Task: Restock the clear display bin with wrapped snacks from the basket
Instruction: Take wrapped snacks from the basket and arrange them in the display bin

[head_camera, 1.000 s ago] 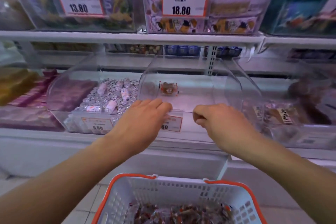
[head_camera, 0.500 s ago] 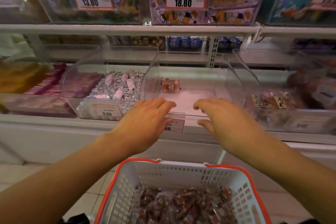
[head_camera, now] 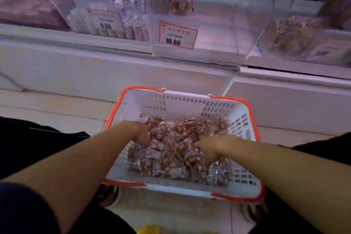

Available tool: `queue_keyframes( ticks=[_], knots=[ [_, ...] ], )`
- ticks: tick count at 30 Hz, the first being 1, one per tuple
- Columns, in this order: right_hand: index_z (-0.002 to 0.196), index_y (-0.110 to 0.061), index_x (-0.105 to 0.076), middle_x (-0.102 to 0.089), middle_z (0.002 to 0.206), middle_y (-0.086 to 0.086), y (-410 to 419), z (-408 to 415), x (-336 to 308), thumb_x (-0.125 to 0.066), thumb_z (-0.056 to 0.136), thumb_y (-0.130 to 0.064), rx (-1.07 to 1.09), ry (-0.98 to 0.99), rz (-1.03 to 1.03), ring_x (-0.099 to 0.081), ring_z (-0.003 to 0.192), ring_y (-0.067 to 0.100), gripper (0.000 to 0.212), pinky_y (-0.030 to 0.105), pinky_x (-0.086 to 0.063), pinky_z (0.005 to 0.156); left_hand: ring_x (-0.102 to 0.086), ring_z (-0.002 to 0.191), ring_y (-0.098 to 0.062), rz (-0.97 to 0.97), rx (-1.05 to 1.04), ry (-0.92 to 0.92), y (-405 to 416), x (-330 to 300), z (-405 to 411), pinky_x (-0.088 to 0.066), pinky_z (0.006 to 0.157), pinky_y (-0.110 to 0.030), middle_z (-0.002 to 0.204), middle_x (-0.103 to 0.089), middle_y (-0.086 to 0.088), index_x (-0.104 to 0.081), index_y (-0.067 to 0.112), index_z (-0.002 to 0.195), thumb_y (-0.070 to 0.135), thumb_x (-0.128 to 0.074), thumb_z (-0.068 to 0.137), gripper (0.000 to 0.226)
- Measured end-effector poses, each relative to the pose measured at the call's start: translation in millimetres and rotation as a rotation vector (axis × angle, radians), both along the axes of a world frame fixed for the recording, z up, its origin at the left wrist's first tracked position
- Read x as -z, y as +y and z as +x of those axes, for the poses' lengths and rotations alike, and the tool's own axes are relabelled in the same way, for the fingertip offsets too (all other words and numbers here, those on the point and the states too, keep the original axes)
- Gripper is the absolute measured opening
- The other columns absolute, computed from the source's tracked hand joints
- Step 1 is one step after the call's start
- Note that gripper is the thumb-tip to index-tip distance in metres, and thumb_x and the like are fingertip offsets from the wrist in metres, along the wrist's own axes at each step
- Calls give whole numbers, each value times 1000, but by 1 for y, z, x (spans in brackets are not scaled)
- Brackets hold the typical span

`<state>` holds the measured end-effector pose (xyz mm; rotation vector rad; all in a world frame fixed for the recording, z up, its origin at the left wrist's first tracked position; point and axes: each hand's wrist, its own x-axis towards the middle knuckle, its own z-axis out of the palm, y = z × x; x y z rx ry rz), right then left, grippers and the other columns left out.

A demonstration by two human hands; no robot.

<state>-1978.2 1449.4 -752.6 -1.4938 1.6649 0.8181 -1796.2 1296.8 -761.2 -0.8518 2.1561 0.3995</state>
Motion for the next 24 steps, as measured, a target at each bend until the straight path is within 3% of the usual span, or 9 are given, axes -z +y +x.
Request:
queue_keyframes(
  ticks=[2, 4, 7, 9, 11, 14, 16, 18, 24],
  knots=[
    [143, -6, -40, -52, 141, 15, 11, 1, 39, -81, 78, -43, 234, -37, -96, -55, 123, 32, 86, 36, -48, 98, -53, 122, -31, 33, -337, 80, 19, 47, 15, -44, 102, -37, 138, -51, -16, -48, 9, 135, 45, -66, 86, 64],
    [151, -12, -25, -40, 150, 15, 21, 2, 70, -86, 71, -43, 464, -30, -159, -54, 124, 34, 105, 39, -51, 97, -39, 136, -34, 72, -572, 122, 33, 81, 24, -37, 110, -43, 152, -31, -18, -25, 9, 149, 46, -73, 80, 92],
    [154, -30, -8, -14, 159, 11, 36, 6, 103, -89, 65, -42, 574, 61, -171, -42, 133, 40, 121, 45, -50, 98, -17, 144, -41, 90, -612, 31, 44, 111, 32, -26, 116, -51, 159, -5, -19, 0, 11, 154, 52, -75, 76, 116],
    [154, -30, -5, -12, 156, 13, 41, 9, 120, -88, 68, -38, 555, 128, -231, -30, 137, 43, 119, 48, -49, 98, -12, 143, -45, 27, -593, 16, 46, 126, 36, -25, 113, -56, 160, -1, -15, 5, 16, 154, 45, -77, 76, 116],
    [153, -30, -8, -15, 155, 15, 43, 9, 132, -87, 72, -31, 589, 136, -295, -29, 137, 44, 114, 47, -50, 97, -16, 140, -47, -29, -588, 45, 48, 137, 36, -29, 110, -56, 159, -5, -12, 1, 19, 153, 32, -73, 81, 104],
    [151, -33, -22, -17, 158, 15, 41, -4, 140, -91, 68, -28, 684, 22, -323, -53, 122, 38, 108, 43, -54, 94, -22, 136, -48, -75, -538, -23, 53, 144, 30, -31, 107, -56, 155, -16, -14, -16, 16, 148, 28, -61, 90, 74],
    [149, -30, -32, -30, 156, 13, 37, -17, 138, -89, 70, -31, 727, -96, -344, -60, 115, 32, 98, 38, -52, 95, -29, 134, -45, -90, -511, -8, 52, 146, 30, -33, 107, -53, 151, -25, -13, -28, 16, 143, 24, -54, 92, 57],
    [147, -24, -42, -47, 149, 8, 34, -27, 133, -85, 77, -31, 797, -193, -378, -56, 123, 28, 83, 36, -48, 98, -38, 130, -38, -121, -464, 74, 47, 144, 33, -38, 104, -46, 144, -38, -10, -39, 16, 136, 20, -52, 94, 44],
    [150, -8, -39, -39, 155, 11, 35, -24, 125, -70, 92, -26, 1165, -288, -428, -46, 134, 30, 68, 29, -41, 99, -55, 116, -31, -233, -388, 115, 44, 139, 32, -48, 88, -40, 125, -60, -11, -57, 18, 124, 16, -43, 97, 31]
  ],
)
